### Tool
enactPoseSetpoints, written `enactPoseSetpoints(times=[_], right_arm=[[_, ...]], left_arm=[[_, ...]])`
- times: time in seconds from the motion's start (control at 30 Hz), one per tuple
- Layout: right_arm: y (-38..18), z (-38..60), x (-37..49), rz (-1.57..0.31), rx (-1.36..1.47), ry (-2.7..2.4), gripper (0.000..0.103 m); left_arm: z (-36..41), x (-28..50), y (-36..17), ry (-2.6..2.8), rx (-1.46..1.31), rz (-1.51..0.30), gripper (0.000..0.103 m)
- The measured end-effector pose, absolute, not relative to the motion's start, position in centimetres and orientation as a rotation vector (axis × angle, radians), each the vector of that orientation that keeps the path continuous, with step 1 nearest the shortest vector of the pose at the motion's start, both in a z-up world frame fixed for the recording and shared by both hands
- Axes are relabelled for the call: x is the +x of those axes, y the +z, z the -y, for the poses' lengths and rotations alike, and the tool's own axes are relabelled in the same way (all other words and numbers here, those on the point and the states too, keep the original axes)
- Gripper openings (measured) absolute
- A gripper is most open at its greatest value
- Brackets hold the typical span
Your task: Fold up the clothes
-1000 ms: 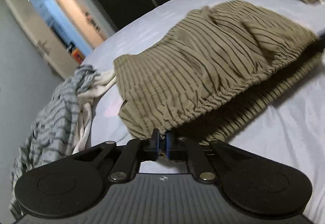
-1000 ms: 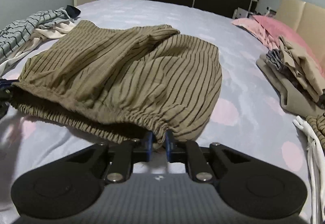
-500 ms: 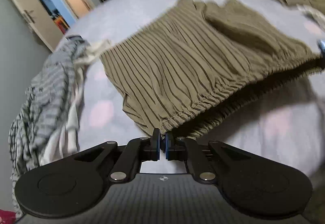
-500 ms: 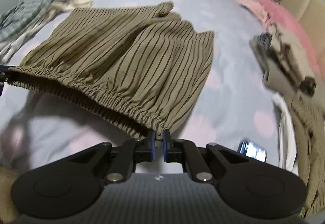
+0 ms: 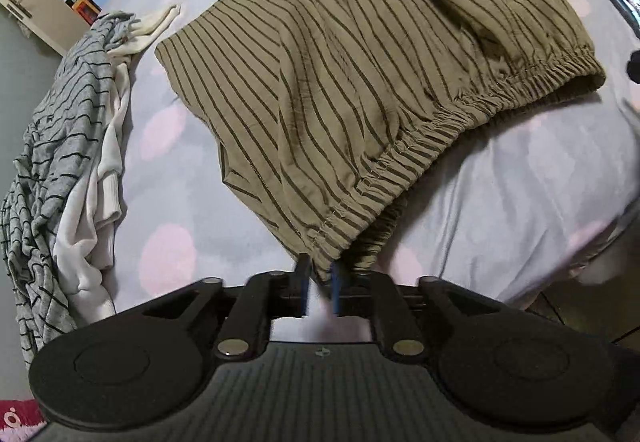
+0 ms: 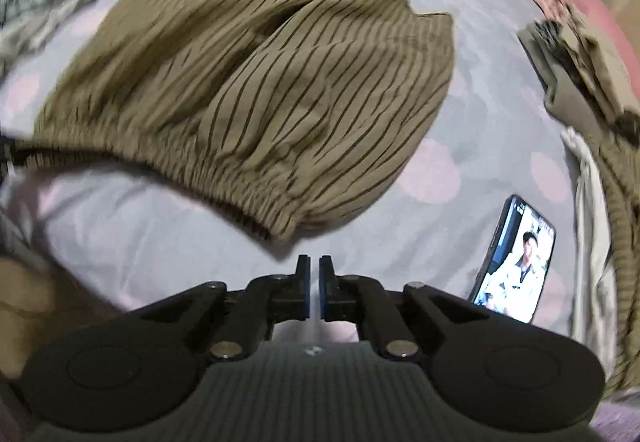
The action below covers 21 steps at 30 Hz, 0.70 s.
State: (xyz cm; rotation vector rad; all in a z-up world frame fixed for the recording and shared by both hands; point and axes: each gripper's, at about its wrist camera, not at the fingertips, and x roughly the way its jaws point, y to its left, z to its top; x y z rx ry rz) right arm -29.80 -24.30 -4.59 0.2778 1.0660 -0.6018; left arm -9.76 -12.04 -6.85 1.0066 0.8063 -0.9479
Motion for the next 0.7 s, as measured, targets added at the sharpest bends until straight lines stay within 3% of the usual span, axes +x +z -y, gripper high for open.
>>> enactPoseSetpoints(times=[0.03, 0.07, 0.27, 0.47, 0.7], right_arm=[[-4.5, 24.7, -30.0, -1.042, 0.32, -0.607, 0.028], [-4.3, 25.0, -30.2, -1.015, 0.359, -0.613, 0.034], [-3.8, 26.6, -30.9, -0.87, 0.588, -0.617, 0.049], [-4.9, 27.9, -30.7, -0.83, 0.804, -0.627, 0.052], [-7.3, 29.2, -30.1, -0.864, 0.939, -0.654, 0.052]], left_arm=[[11.9, -9.7, -6.6, -0.969, 0.984, -0.819, 0.023], [11.7, -9.7, -6.3, -0.996, 0.953, -0.83, 0.024], [10.7, -9.5, -3.8, -1.082, 0.754, -0.828, 0.03], [10.6, -6.1, -3.2, -0.996, 0.536, -0.942, 0.035], [10.3, -1.0, -6.5, -0.867, 0.223, -1.289, 0.037]])
